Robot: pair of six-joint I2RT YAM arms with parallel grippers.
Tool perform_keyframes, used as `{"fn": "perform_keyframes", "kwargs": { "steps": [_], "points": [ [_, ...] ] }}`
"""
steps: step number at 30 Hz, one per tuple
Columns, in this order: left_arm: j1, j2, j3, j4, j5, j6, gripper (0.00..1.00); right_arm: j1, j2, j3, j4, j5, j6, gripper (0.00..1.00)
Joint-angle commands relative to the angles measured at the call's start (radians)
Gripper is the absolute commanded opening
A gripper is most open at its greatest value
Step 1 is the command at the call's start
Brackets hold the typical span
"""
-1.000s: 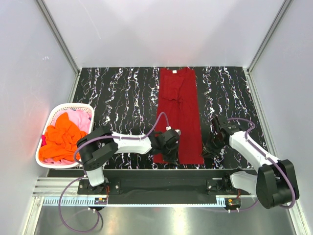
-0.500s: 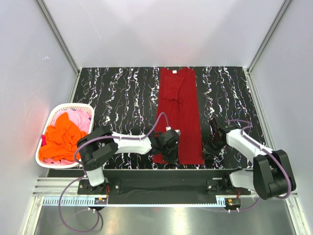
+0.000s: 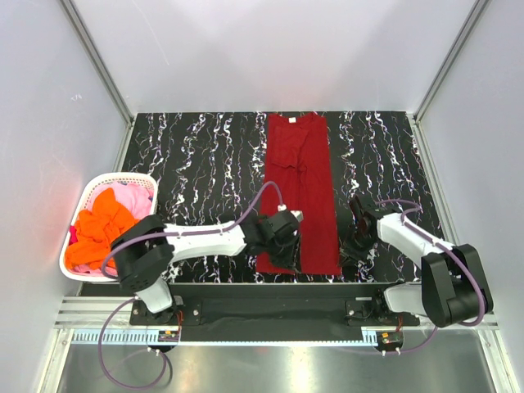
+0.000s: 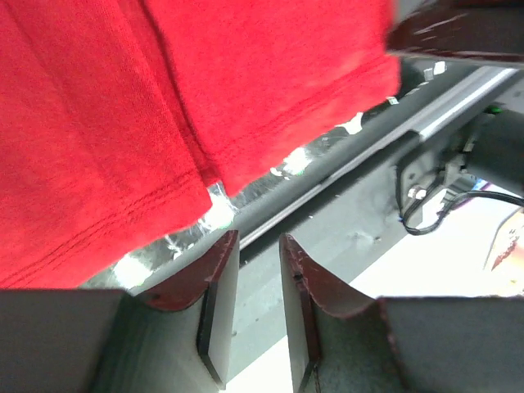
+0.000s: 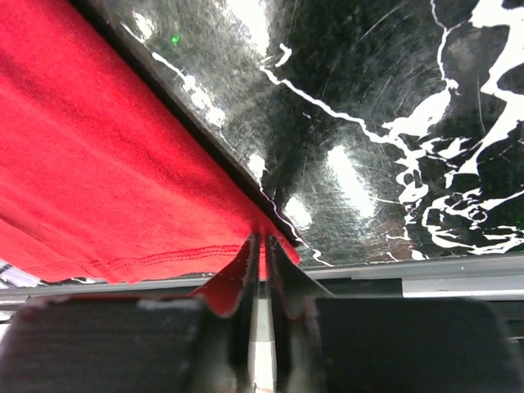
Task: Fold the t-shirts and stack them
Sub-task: Fold the tshirt
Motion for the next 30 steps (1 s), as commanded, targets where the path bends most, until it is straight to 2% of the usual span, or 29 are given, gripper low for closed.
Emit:
{"fn": "perform_keyframes", "kwargs": {
  "steps": [1,5,12,22,25,30],
  "points": [
    [0.013,-0.081,0.061,-0.121,-0.094,0.085,0.32,0.006,-0.043,0.038,-0.026,0.010,0.008,0.14],
    [0.021,-0.066,0.060,-0.138,-0.103,0.099,0.30,0.006,-0.096,0.072,-0.055,0.002,0.023,0.22],
    [0.021,0.048,0.104,-0.137,-0.108,0.102,0.27,0.006,-0.163,0.129,-0.090,-0.009,0.017,0.28],
    [0.021,0.138,0.155,-0.135,-0.109,0.102,0.30,0.006,-0.205,0.147,-0.106,-0.016,0.016,0.29],
    [0.021,0.161,0.164,-0.126,-0.092,0.104,0.24,0.006,-0.194,0.134,-0.116,0.010,0.014,0.30],
    [0.022,0.173,0.165,-0.099,-0.065,0.102,0.23,0.005,-0.140,0.100,-0.106,0.021,0.025,0.30]
  ]
}}
